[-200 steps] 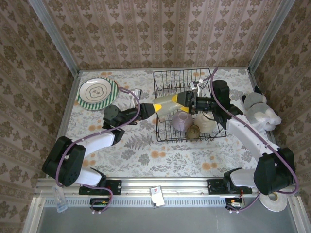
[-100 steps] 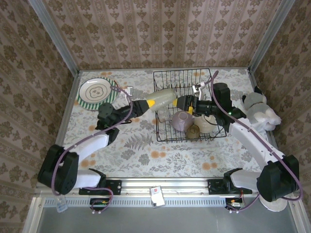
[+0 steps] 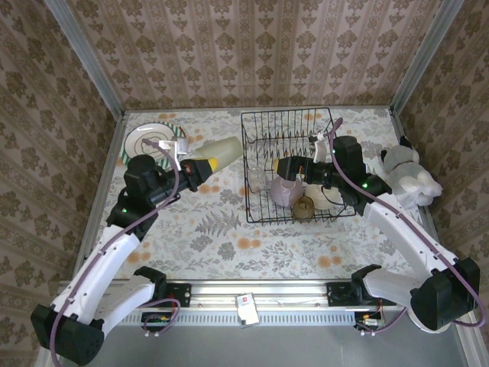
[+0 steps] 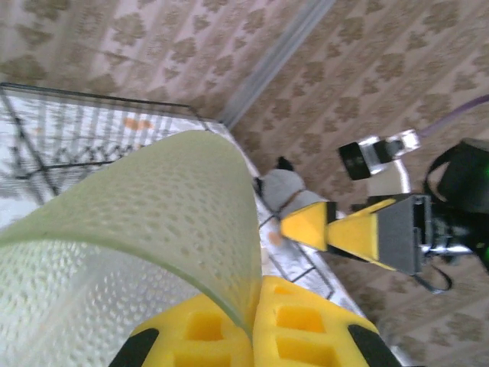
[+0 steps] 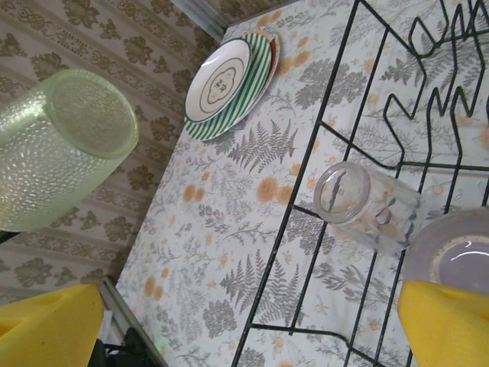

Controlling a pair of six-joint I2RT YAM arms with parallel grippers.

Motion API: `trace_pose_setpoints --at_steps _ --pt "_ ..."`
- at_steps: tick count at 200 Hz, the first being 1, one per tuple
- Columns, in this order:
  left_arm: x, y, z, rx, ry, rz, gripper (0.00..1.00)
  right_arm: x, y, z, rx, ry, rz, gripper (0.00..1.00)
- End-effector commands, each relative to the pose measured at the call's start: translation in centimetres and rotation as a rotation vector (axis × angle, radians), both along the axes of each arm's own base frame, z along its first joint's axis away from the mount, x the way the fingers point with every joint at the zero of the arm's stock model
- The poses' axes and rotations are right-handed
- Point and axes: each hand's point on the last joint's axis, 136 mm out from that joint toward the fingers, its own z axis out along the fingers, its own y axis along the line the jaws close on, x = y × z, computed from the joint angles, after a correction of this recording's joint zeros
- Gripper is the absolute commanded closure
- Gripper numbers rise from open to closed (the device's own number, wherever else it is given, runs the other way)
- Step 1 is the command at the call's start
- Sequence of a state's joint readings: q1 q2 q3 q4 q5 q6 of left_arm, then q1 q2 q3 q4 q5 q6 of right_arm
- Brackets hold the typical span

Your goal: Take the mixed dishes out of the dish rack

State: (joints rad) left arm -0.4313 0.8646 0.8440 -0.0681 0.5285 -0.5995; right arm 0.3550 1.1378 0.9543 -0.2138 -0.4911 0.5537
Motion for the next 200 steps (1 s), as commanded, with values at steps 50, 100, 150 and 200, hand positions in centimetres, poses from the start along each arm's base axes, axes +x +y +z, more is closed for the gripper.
trace_pose_setpoints --at_steps 50,100,150,200 --pt "0.8 5.7 -5.0 0.502 0.154 0.199 1.00 0.0 0.3 -0.1 -0.167 -0.151 -0.015 0.00" --pt "2.0 6.3 -5.9 0.613 0.237 0.220 1.00 -0.9 1.4 -0.9 -0.199 -0.220 0.025 0.00" --pt "3.8 7.2 -7.1 0.773 0.319 0.246 1.00 -1.6 2.0 -1.8 -0.241 -0.254 0.037 0.00" --pt "7.2 7.5 -8.4 0.965 0.377 0.234 1.00 -2.3 2.0 -1.9 -0.266 -0.284 0.038 0.00"
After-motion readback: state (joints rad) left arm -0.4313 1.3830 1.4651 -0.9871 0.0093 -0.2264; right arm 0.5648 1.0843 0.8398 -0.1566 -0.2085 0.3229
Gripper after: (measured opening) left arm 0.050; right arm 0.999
